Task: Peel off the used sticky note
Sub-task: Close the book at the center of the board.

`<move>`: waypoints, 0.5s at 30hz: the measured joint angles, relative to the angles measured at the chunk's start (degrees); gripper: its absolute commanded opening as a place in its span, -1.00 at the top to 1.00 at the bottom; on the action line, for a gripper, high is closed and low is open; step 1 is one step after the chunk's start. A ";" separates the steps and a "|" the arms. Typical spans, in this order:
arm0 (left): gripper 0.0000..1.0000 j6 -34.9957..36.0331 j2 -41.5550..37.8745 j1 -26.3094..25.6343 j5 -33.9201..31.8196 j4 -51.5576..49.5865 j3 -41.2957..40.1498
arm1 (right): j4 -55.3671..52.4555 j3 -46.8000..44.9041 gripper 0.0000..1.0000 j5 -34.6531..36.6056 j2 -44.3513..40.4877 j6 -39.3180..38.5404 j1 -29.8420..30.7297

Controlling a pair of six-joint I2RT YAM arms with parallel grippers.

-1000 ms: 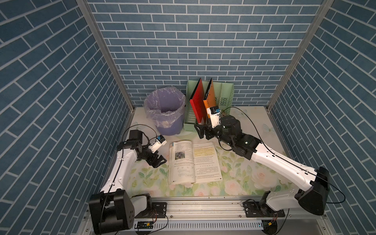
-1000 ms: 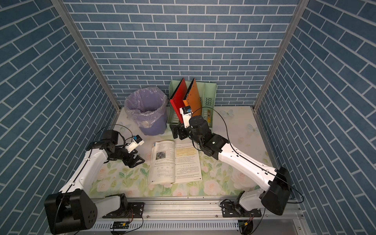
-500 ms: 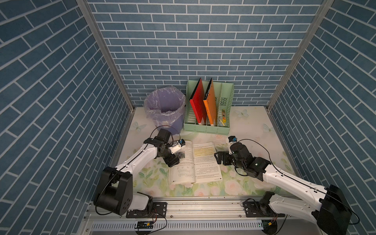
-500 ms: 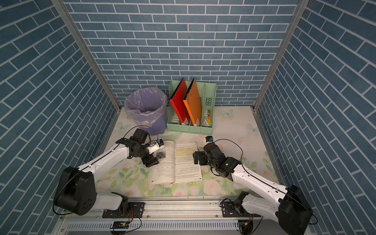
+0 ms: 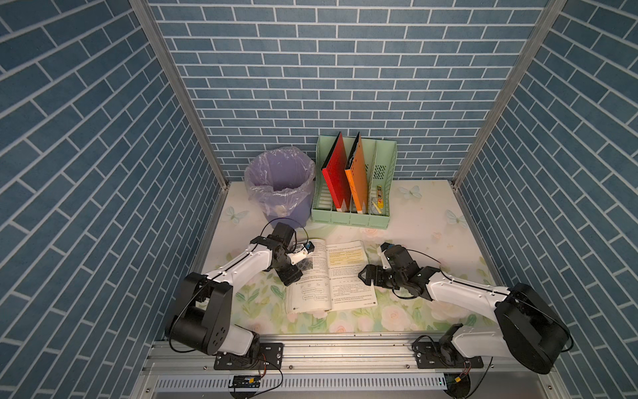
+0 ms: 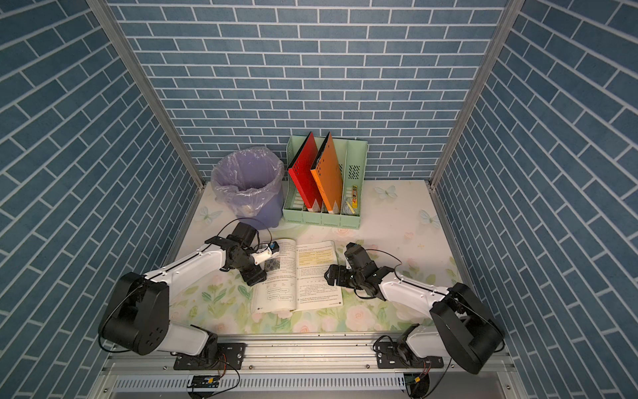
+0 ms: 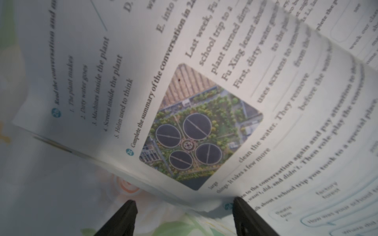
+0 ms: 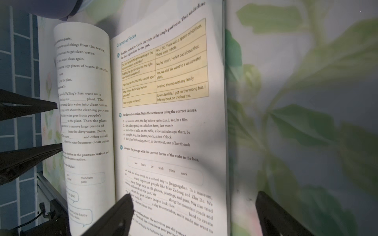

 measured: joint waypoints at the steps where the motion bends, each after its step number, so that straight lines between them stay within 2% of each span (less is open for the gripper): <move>1: -0.53 0.00 0.28 0.00 -0.31 0.07 -0.20 | 0.70 -0.28 -0.87 -0.35 0.52 0.37 0.00; 4: -0.46 0.13 1.14 -0.15 -1.40 0.72 -0.52 | 3.13 -0.59 -0.85 -1.09 1.25 1.73 0.00; 9: -0.21 0.04 3.08 -0.72 -2.62 1.86 -0.66 | 9.73 -1.01 -0.77 -3.30 4.09 4.98 0.00; 15: -0.14 0.13 4.59 -0.96 -3.65 2.27 -0.72 | 19.41 -2.25 -0.72 -7.37 7.48 10.27 0.37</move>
